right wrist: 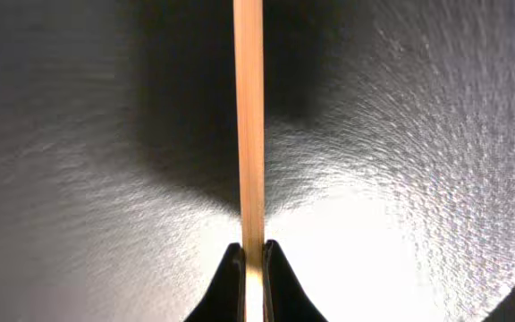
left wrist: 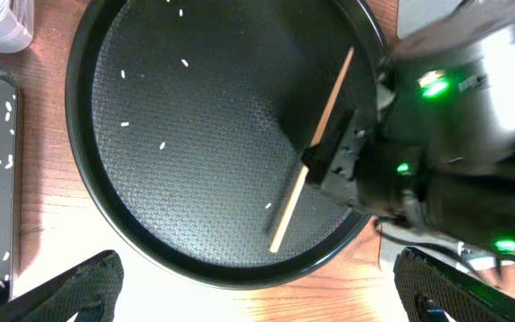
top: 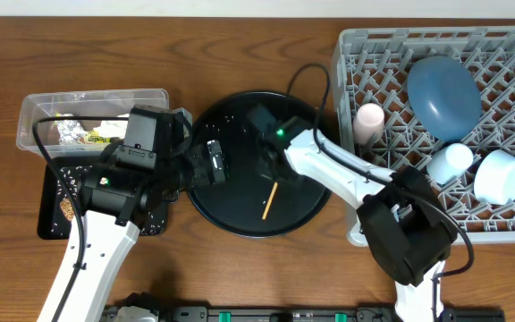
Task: Sort waste into correct bins and load items into the dishwasher rack
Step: 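Grasp the wooden chopstick on the black tray with the right gripper, then lift the chopstick and carry it right over the rack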
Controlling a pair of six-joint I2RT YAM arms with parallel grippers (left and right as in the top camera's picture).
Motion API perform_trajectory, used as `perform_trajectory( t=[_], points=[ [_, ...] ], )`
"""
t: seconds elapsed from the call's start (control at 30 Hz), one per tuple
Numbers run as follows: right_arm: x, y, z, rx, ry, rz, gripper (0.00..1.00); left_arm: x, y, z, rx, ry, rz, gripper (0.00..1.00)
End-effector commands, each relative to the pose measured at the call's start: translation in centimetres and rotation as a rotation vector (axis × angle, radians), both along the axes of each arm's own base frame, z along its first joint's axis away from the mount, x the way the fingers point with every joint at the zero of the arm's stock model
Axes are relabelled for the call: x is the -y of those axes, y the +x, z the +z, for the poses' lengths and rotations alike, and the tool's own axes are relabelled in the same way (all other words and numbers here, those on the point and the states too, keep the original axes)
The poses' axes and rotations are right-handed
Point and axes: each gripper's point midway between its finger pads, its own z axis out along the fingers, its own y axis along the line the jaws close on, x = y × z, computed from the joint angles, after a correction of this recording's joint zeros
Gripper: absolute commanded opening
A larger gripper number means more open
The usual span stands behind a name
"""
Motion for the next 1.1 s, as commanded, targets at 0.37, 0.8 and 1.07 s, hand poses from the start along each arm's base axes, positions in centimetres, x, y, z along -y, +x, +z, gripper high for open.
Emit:
perform_trajectory(
  t=[0.37, 0.8, 1.07],
  points=[
    [7.0, -1.1, 15.9, 0.148, -0.039, 0.462, 0.01, -0.3, 0.1, -0.2, 0.002, 0.016, 0.003, 0.98],
    [18.2, -3.7, 17.2, -0.001, -0.134, 0.417, 0.01, -0.3, 0.1, -0.2, 0.002, 0.016, 0.003, 0.98],
    [21.8, -3.6, 13.6, -0.064, -0.142, 0.301, 0.01, -0.3, 0.1, -0.2, 0.002, 0.016, 0.002, 0.98]
  ],
)
